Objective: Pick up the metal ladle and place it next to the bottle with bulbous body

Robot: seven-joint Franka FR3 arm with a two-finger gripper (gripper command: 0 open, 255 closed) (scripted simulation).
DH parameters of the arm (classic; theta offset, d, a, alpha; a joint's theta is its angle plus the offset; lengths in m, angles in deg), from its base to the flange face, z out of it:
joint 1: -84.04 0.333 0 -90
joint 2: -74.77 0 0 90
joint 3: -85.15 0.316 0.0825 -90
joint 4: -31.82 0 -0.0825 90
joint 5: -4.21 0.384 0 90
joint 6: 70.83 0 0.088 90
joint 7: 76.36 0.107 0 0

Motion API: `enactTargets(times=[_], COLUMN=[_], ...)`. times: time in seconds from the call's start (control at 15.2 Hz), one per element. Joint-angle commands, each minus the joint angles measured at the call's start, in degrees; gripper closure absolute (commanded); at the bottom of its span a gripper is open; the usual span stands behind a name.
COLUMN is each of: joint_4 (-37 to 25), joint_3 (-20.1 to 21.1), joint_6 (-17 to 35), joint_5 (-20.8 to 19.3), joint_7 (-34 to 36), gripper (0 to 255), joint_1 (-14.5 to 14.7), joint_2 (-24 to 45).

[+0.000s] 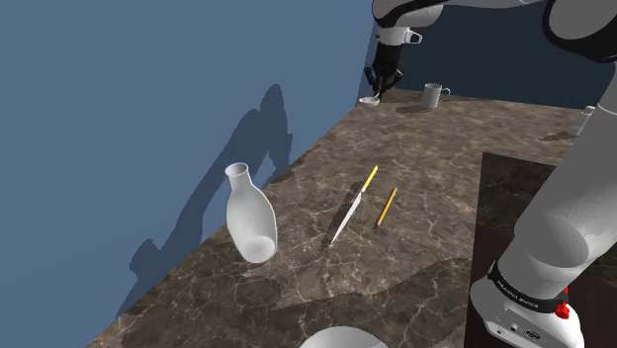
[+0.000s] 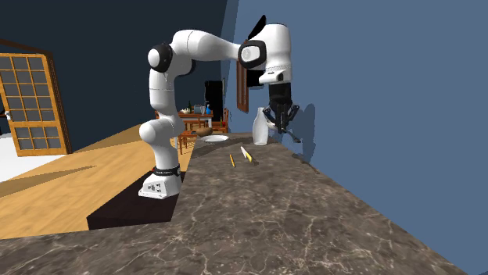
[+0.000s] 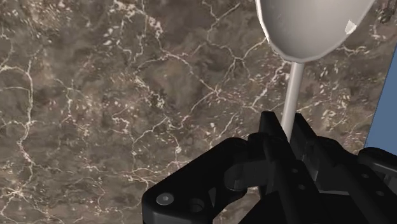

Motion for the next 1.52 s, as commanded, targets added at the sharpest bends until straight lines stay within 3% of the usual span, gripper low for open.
enactTargets(times=[0.0,1.45], joint_4=[-1.4,-23.0], joint_3=[0.0,-0.3], joint_6=[-1.6,-19.5], joint_5=[-0.1,0.3], joint_7=[0.1,1.2], gripper=[255,255], joint_1=[0.0,-0.5], joint_2=[-0.1,3.6])
